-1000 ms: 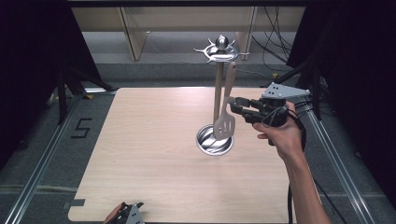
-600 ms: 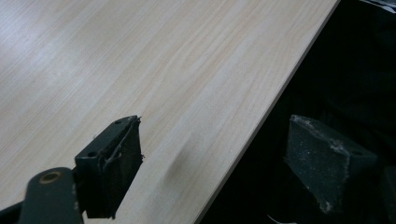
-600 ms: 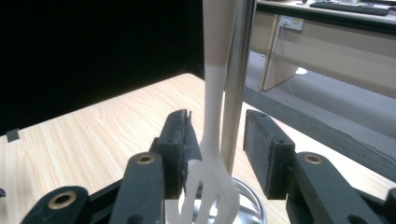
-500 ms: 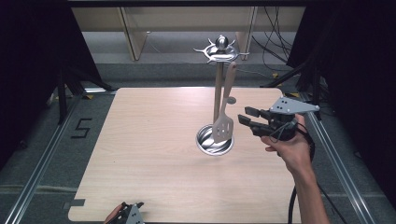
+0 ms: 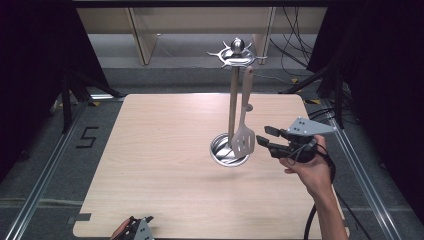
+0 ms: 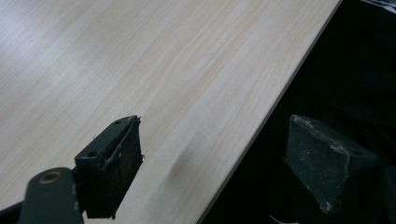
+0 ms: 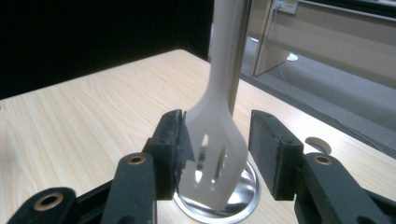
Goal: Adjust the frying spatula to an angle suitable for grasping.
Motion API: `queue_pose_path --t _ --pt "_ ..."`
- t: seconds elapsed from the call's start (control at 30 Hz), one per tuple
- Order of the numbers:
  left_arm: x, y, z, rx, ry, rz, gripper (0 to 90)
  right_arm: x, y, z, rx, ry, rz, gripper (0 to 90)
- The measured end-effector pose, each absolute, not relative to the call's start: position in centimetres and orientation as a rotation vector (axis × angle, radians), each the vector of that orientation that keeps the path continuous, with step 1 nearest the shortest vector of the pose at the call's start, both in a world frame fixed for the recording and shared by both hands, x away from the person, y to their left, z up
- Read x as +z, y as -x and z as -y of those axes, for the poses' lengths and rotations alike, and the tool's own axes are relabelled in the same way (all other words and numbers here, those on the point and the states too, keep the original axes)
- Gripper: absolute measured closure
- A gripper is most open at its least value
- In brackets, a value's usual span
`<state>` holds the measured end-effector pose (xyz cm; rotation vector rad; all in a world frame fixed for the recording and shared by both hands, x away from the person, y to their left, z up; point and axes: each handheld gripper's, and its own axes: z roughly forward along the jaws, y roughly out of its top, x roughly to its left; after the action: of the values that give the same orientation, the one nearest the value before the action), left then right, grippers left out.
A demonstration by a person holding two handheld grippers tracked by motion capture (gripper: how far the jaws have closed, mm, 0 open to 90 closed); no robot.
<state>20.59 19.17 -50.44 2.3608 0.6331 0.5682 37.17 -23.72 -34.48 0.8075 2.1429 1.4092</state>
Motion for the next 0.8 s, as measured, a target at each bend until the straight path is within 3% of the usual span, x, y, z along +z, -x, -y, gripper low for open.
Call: queue_pose_path --t 0.8 --pt "-50.2 -20.8 -19.1 0.567 -2.368 -0.622 17.8 -38.2 -35.8 25.6 1.301 -0.957 -2.223 44.3"
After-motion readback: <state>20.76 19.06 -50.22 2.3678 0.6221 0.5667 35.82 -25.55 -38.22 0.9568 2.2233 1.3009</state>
